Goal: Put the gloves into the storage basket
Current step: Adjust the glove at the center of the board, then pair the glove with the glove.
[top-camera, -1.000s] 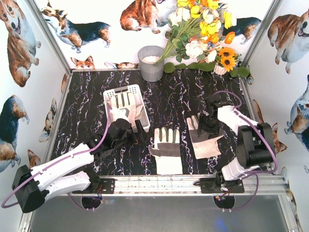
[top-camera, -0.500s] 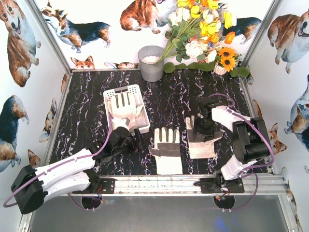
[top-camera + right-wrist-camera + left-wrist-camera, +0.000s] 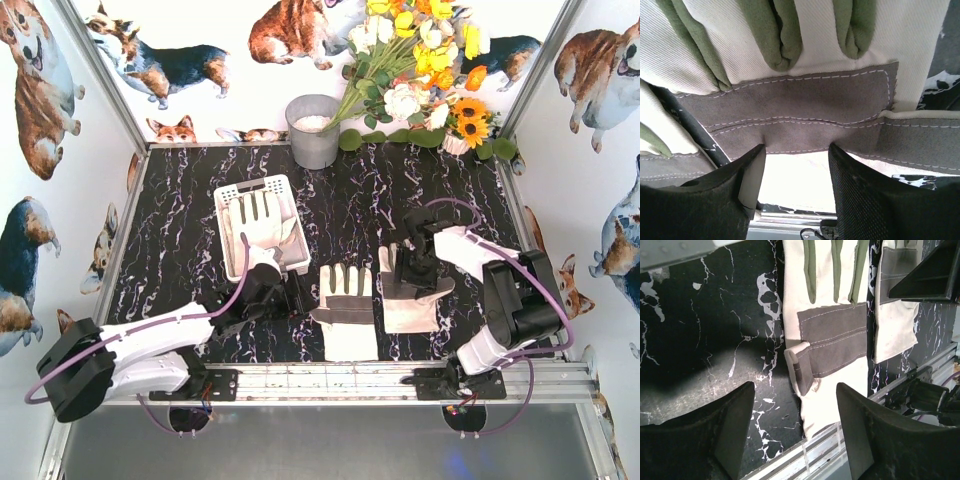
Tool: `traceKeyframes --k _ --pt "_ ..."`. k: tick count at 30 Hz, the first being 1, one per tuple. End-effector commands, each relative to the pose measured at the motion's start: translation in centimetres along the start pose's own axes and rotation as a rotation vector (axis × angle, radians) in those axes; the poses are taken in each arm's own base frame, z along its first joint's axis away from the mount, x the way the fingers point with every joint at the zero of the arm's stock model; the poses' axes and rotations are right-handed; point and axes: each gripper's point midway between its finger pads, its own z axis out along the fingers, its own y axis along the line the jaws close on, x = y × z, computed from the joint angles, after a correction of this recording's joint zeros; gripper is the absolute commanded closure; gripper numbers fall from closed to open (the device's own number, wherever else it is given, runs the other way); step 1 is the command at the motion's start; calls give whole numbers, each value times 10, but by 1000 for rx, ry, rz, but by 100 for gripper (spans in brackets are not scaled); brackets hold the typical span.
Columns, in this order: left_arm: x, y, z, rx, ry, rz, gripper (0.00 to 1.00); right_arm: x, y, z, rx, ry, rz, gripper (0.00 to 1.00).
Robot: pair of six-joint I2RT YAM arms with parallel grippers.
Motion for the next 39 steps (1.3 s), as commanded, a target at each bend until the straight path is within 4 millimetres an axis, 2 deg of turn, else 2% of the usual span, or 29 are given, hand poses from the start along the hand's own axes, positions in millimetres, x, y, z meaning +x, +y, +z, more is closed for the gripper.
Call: traceKeyframes --k 1,5,9,11,13,16,21,27,31,39 --pt "3 -11 7 59 4 -3 42 1 14 0 -67 -21 5 45" --pt "6 -7 16 52 8 -11 50 -9 25 -20 -109 -74 -12 42" --pt "6 -7 25 48 1 -20 59 -11 38 -42 -161 -134 -57 41" --pt "3 -9 28 52 -12 -29 69 -7 44 -52 -189 -157 -76 41" --pt "-1 -13 29 59 -30 -40 84 -1 51 -60 -209 -177 -92 41" --pt "-9 -21 23 85 -58 -52 100 12 62 -70 -236 -225 -143 41" --pt "-17 -43 6 163 -71 -73 100 35 91 -87 -313 -311 -239 37" --pt "-32 -73 -16 269 -110 -107 100 49 125 -123 -413 -463 -278 37" --pt "-43 -91 -27 322 -133 -120 100 62 151 -139 -495 -507 -339 37" --pt "-59 -121 -40 416 -181 -161 100 76 173 -154 -460 -595 -408 37"
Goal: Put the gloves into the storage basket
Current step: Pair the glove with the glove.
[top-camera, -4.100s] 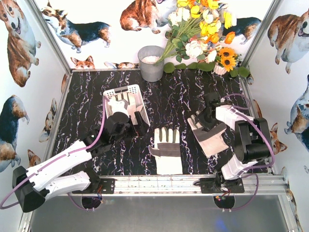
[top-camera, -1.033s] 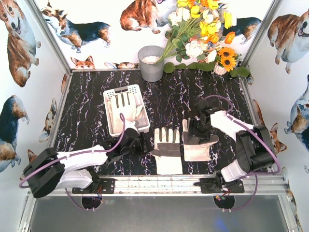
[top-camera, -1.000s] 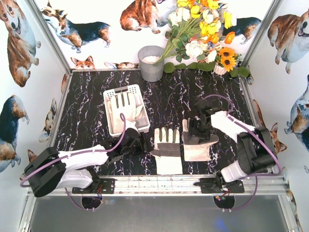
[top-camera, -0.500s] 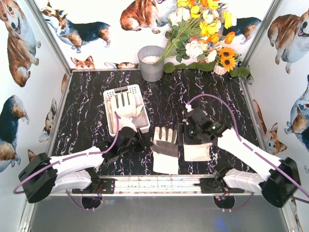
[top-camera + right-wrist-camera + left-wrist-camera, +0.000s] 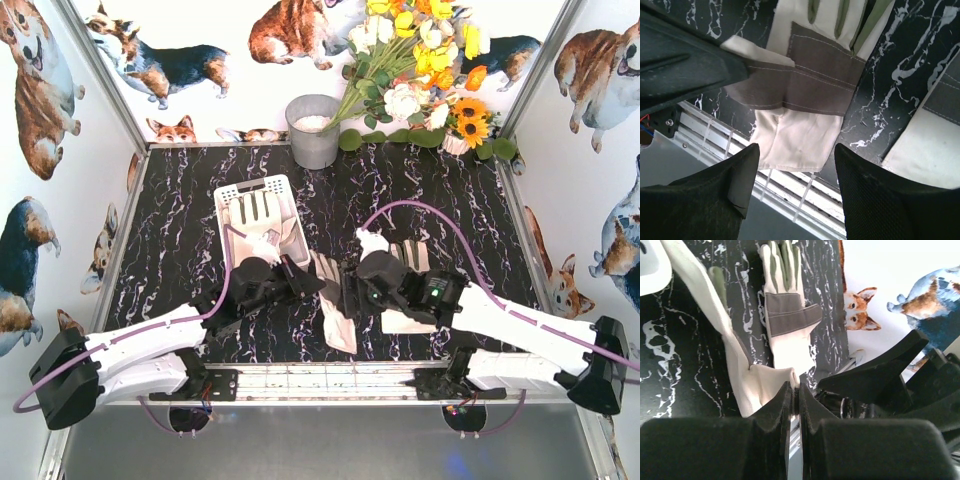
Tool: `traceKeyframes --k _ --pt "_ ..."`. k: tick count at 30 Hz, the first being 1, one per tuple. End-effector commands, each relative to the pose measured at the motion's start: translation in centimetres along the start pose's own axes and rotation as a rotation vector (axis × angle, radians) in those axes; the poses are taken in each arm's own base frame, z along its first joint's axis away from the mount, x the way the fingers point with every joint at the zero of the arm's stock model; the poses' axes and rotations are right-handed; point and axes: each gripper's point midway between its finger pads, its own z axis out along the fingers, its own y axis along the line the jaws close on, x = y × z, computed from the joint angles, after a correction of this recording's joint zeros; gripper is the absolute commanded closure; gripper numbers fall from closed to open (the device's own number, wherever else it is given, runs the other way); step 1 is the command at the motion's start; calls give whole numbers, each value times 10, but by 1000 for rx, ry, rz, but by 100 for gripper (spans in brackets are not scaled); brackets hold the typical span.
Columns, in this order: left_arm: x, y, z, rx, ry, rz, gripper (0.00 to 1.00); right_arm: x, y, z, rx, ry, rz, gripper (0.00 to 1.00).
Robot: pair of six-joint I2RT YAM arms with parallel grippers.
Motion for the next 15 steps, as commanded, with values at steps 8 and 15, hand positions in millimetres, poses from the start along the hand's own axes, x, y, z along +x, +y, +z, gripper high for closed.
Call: traceKeyframes --k 8,15 --pt "-18 -63 0 167 -68 -52 100 -45 39 -5 12 -209 -70 33" --pt "-13 -74 3 189 -60 -59 100 -49 22 10 166 -248 -115 33"
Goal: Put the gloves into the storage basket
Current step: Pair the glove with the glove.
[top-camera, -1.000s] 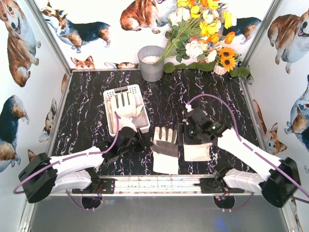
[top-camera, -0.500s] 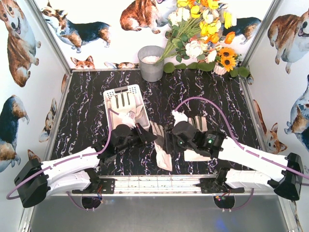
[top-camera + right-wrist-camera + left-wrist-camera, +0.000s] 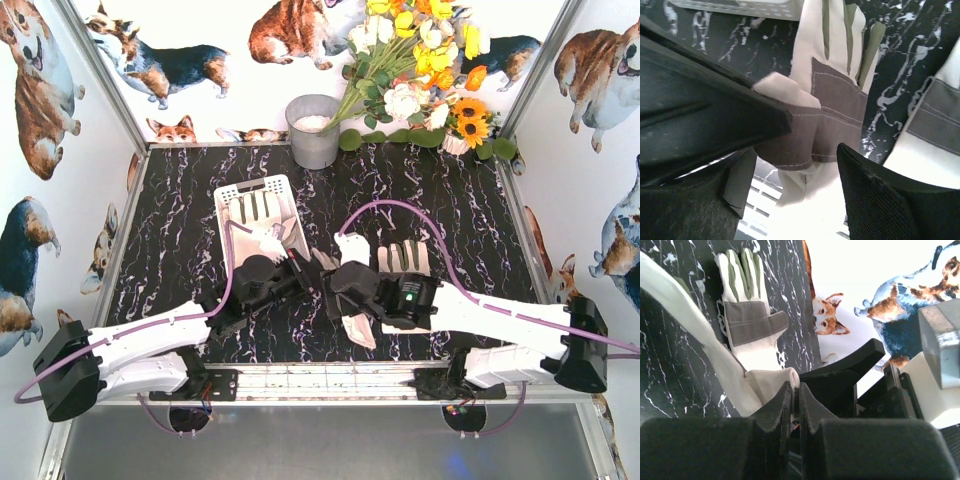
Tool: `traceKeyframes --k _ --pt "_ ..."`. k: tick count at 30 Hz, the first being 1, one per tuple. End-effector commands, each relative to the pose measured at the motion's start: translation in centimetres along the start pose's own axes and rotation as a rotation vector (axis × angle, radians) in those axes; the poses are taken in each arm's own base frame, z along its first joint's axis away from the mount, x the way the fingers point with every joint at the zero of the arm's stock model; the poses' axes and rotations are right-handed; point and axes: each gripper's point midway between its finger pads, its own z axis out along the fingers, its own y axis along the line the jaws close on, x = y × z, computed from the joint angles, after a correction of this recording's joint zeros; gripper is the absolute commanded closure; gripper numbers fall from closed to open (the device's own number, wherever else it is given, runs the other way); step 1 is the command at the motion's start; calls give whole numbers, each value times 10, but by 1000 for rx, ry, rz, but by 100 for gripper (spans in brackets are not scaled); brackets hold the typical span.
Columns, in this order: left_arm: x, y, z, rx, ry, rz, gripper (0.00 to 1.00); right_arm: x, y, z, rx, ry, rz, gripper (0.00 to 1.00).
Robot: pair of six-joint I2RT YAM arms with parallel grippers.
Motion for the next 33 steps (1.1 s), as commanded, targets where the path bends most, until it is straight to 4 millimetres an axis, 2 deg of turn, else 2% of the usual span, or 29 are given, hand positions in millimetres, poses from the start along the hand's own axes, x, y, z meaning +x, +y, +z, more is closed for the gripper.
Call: traceKeyframes --k 1,6,8,10,14,15,16,20,24,29,31,33 --pt "-7 -31 3 82 -33 -18 100 -36 -6 0 92 -144 13 34" --pt "-7 -33 4 80 -45 -24 100 -37 -20 3 182 -152 -10 48" --pt "-7 -33 4 78 -51 -23 100 -36 -23 2 202 -151 -9 56" --pt "-8 -32 4 75 -58 -23 100 -35 -26 0 210 -153 -2 67" --pt "-9 -32 4 70 -69 -18 100 -37 -29 -5 207 -173 21 100" --pt "-10 -31 4 64 -74 -15 97 -38 -30 -7 204 -186 28 100" --pt "-11 -30 4 56 -77 -3 89 -42 -30 -8 198 -207 41 100" --pt "-17 -23 3 4 -104 37 52 -47 -33 -13 182 -237 95 100" --pt "-26 -21 -1 -12 -150 47 30 -54 -51 -18 167 -247 218 100" --pt "-29 -17 -2 -47 -152 83 21 -59 -75 -14 100 -261 382 100" --pt "-26 -14 1 -70 -133 102 20 -54 -85 -10 81 -242 456 100" --pt "-23 -13 6 -88 -114 117 20 -44 -104 -4 97 -233 547 100"
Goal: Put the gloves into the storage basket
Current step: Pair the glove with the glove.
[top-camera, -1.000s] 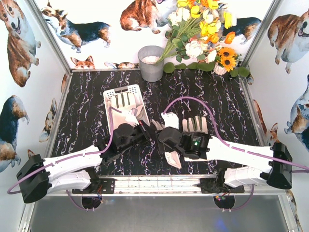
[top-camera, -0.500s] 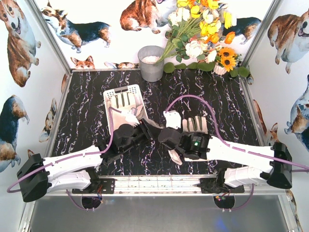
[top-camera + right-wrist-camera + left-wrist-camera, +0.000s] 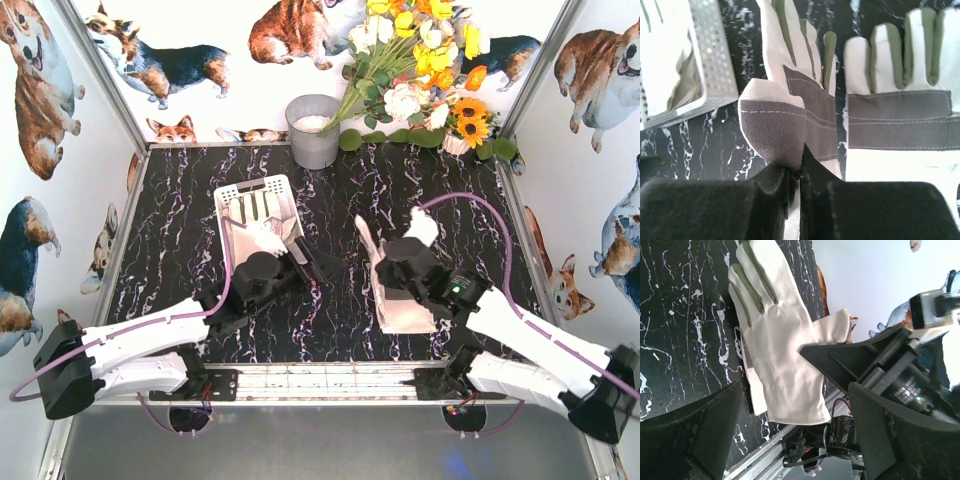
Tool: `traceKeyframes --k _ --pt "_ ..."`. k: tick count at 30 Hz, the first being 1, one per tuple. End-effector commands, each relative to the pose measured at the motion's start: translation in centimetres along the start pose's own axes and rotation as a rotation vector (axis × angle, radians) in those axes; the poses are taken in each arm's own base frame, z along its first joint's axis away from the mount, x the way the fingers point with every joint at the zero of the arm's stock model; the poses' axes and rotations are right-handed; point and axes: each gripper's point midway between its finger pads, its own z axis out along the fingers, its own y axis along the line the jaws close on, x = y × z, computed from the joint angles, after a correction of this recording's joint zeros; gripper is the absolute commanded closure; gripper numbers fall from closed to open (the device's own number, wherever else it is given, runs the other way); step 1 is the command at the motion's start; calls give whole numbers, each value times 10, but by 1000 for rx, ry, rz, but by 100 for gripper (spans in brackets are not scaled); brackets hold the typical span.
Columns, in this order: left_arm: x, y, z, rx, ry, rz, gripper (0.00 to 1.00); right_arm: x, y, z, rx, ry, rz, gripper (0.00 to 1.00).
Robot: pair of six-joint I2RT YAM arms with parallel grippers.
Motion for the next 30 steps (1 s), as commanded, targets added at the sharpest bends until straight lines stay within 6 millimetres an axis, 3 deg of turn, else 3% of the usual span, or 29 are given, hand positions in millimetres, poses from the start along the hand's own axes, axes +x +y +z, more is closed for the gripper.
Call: traceKeyframes --k 1,7,10,18,21,30 --pt "0 -6 7 -26 18 54 20 -1 -6 8 -70 14 220 100" --pt "21 -4 30 -31 93 62 20 15 -46 19 7 16 333 100" --pt "31 -7 47 -32 133 76 20 23 -65 21 84 28 304 100" --pt "64 12 86 -61 216 80 24 31 -126 19 372 -9 184 100" --pt "75 14 100 -60 246 86 28 33 -137 22 421 -4 140 100" --pt "101 52 132 -128 301 107 43 42 -144 43 470 84 78 100"
